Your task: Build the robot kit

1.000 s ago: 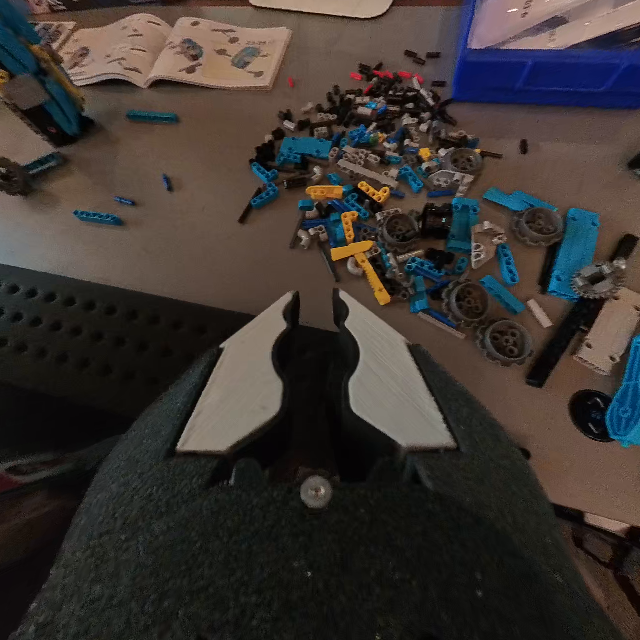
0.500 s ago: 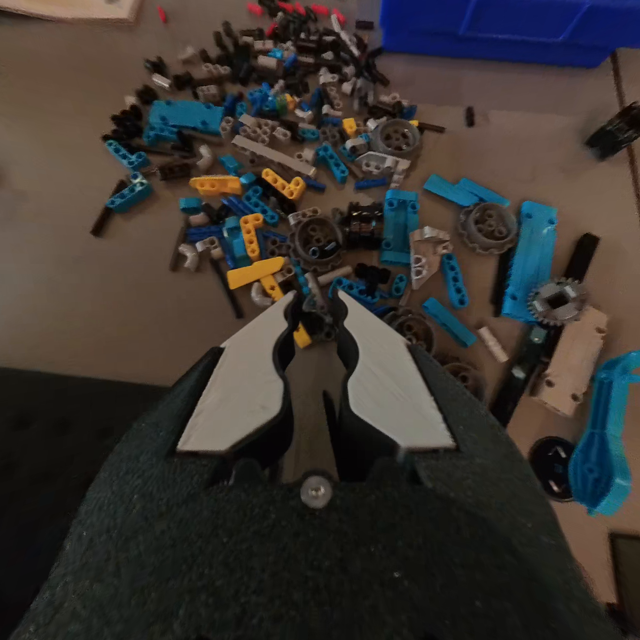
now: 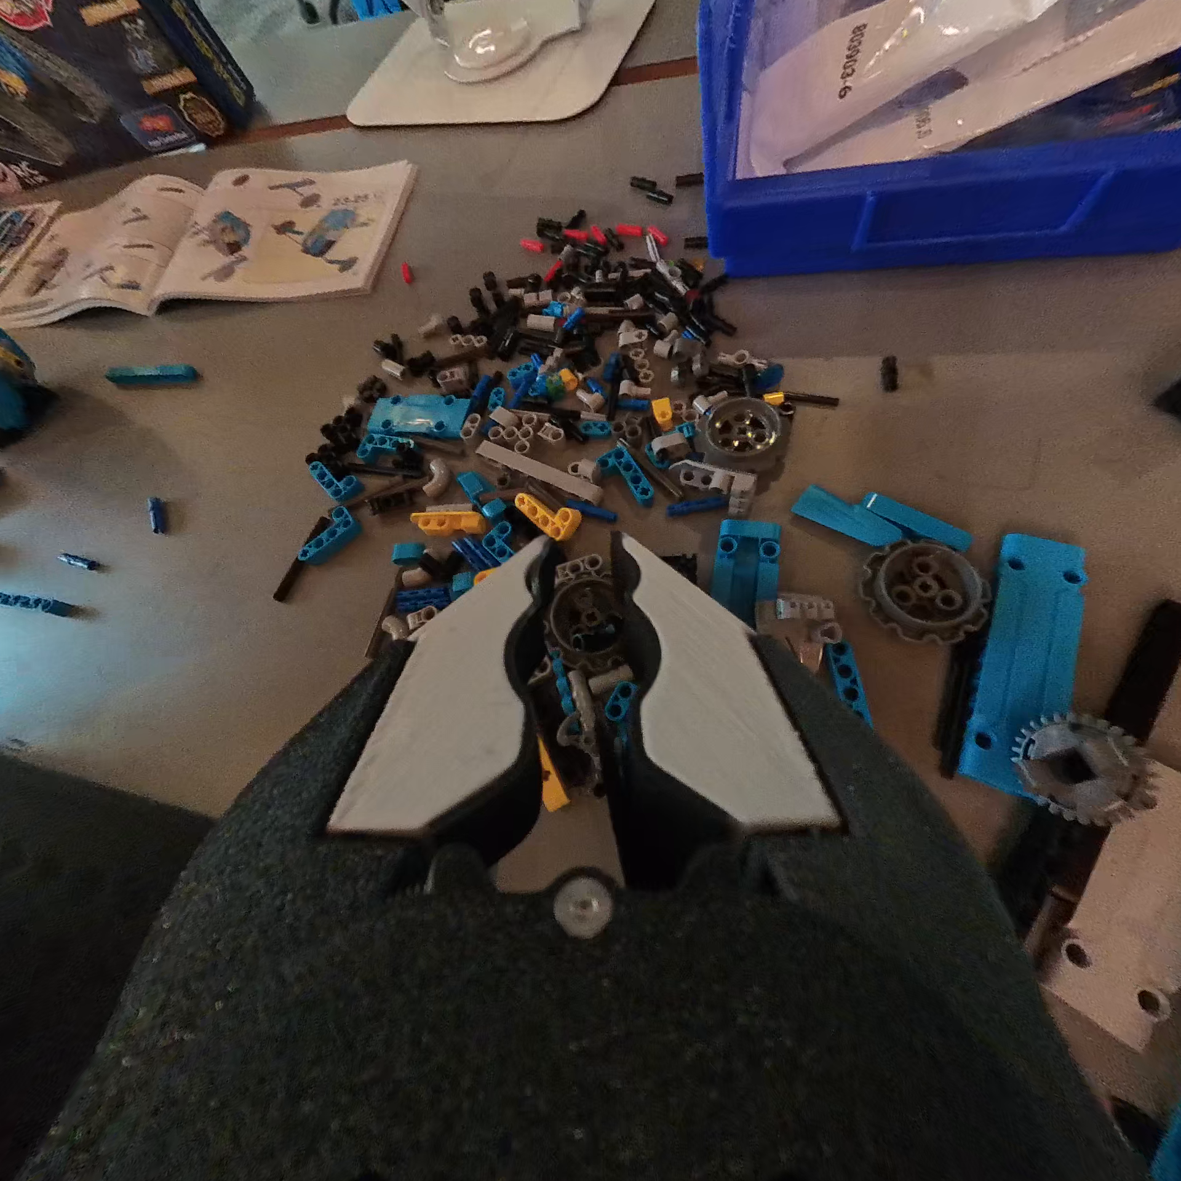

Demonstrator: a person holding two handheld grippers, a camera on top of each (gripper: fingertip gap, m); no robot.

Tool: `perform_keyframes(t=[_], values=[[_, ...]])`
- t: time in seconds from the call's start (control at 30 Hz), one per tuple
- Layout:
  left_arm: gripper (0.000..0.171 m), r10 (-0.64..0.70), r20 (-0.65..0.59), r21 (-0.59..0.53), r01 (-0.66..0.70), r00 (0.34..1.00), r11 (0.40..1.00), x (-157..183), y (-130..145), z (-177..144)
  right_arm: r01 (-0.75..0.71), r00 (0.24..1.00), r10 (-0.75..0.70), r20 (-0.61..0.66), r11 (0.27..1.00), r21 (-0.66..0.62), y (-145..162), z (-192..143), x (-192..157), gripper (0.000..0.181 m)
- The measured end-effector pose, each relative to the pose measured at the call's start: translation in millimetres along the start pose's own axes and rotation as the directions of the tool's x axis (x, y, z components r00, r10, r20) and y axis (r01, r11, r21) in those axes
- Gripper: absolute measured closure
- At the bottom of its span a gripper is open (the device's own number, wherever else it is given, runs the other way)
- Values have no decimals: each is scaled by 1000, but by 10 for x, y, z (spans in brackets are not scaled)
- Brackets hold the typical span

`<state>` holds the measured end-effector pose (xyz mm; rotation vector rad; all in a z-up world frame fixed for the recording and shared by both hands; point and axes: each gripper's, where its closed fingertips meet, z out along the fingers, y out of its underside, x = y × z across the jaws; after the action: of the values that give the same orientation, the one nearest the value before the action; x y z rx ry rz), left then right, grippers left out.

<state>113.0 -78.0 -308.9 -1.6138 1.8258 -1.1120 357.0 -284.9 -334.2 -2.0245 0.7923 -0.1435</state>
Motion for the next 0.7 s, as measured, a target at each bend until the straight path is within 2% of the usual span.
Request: perform_keyframes(t=[0.13, 0.27, 0.33, 0.47, 0.6, 0.7], values=[[130, 7, -40, -4, -7, 999, 1000, -27, 11, -15, 8, 1000, -8, -23, 1000, -8, 30, -55, 30, 166], [130, 25, 43, -19, -24, 999, 1000, -227, 174, 30, 42, 999, -42, -3, 996, -77, 125, 52, -92, 165], [130, 4, 76, -3, -4, 997, 1000, -271, 155, 27, 86, 996, -87, -4, 989, -117, 133, 138, -143, 165], [130, -43, 134, 53, 36, 990, 998, -319, 18, 39, 136, 989, -129, 66, 984, -118, -109, 274, -264, 165], [130, -79, 147, 86, 67, 986, 994, -301, -104, 138, 246, 969, -245, 26, 952, -182, -294, 349, -41, 166], [130, -65, 157, 72, 54, 986, 996, -269, -147, 241, 277, 961, -275, 36, 942, -188, -410, 444, 42, 166]])
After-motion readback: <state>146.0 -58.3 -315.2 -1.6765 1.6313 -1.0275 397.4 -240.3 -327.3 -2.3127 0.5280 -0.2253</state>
